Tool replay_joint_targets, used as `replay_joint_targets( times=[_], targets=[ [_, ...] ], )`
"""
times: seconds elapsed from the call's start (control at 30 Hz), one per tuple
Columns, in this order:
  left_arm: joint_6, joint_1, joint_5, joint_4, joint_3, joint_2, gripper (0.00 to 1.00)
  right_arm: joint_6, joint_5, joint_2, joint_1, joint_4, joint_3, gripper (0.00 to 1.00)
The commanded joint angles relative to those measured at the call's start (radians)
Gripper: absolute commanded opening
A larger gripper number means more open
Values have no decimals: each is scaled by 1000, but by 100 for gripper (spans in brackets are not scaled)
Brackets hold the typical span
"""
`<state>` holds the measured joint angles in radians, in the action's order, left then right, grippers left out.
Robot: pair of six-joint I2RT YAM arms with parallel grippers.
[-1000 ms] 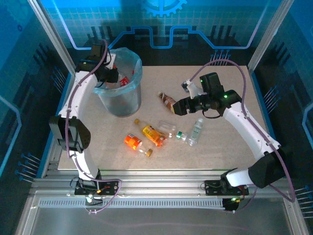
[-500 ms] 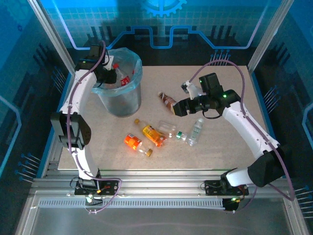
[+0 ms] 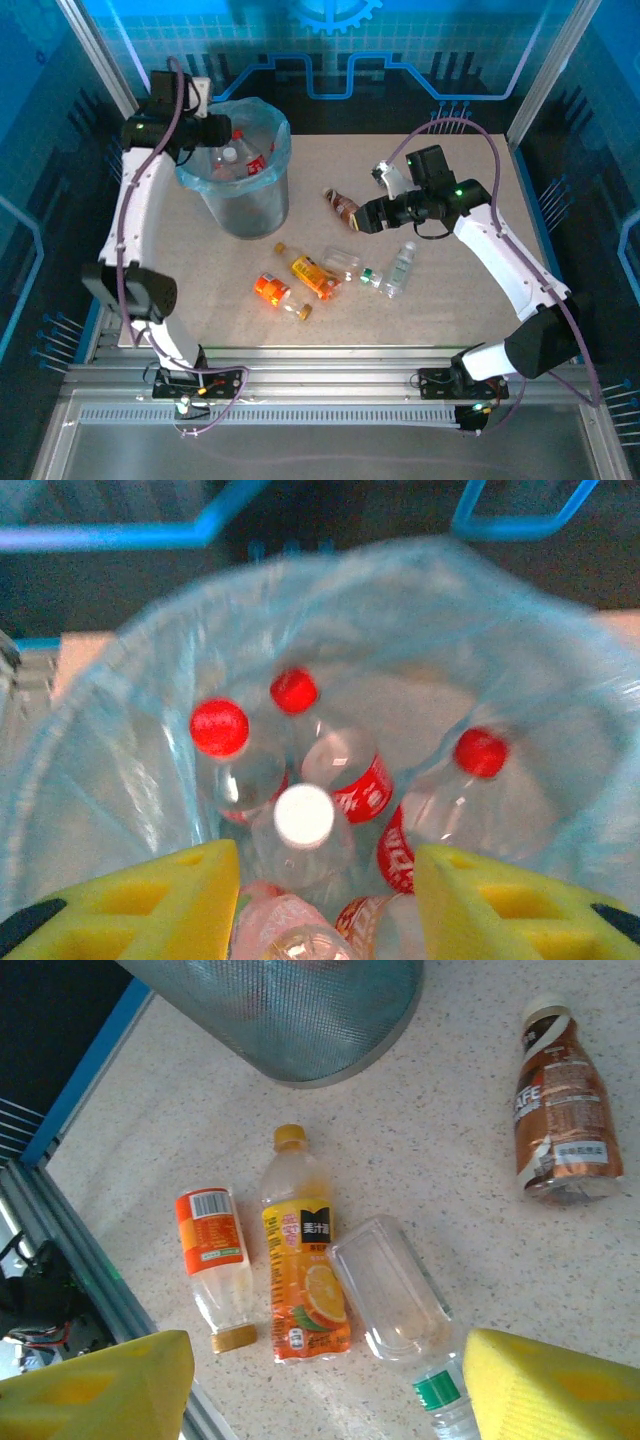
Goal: Put the plastic bottles in the bin
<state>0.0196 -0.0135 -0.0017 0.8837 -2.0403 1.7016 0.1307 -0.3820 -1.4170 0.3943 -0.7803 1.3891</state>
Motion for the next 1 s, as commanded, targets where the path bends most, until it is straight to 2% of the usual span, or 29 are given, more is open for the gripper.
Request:
replay_joint_targets(
  times=[0.0,0.13,0.3,0.47,0.57,0.77,0.97],
  targets=[
    [-42,-12,54,-99,51,-149,51,-2,68,2,53,-34,20,72],
    [-58,-57,99,-202,223,-308,52,-1,164,-25,146,-34,25,70],
    [-30,-135,223,-317,500,-530,59,24,238,-97,275,-16,16,60],
    [-27,-149,313,-388,750,-715,65,53,305,-194,378,6,11,61],
    [-44,-148,325,-402,864,-787,67,60,338,-259,423,10,23,62],
    [-73,-149,302,-382,952,-852,68,55,385,-382,475,-18,74,64],
    [-63,-150,260,-354,937,-848,68,43,382,-497,492,-53,134,62]
  ],
)
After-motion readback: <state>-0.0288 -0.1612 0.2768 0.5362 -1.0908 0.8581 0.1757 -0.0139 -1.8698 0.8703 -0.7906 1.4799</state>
